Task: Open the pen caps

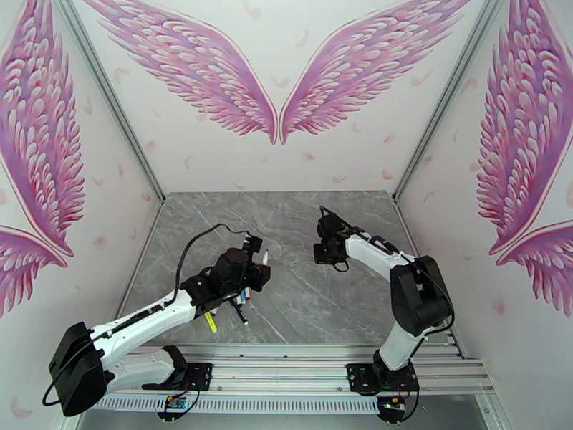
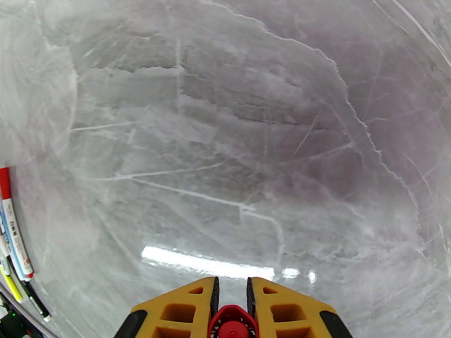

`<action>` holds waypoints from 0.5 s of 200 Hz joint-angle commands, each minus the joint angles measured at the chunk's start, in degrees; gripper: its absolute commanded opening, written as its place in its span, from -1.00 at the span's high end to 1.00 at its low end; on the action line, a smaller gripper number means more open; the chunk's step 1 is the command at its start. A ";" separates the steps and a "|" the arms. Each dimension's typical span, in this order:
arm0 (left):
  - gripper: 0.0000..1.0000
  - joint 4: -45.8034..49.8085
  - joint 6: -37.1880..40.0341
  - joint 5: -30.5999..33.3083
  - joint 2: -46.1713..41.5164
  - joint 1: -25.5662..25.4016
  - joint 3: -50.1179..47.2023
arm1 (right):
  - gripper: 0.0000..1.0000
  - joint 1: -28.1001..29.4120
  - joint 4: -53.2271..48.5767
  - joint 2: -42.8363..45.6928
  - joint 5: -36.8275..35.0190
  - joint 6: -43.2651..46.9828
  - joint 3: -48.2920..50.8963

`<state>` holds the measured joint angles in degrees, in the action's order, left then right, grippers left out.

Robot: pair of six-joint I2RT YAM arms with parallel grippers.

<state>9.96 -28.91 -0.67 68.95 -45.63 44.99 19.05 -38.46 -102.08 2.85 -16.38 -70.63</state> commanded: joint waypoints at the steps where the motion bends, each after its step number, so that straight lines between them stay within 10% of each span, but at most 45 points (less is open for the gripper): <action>1: 1.00 1.07 0.68 0.49 1.45 0.44 0.89 | 0.62 -1.17 -1.88 -2.87 -2.08 1.22 -3.49; 100: 1.00 0.81 -0.80 -0.20 2.81 1.56 1.20 | 0.59 -3.66 -4.06 -12.78 -3.13 1.44 -9.83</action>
<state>10.41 -29.06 -0.60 71.57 -44.60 45.01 15.86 -40.73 -112.46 1.67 -15.14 -77.95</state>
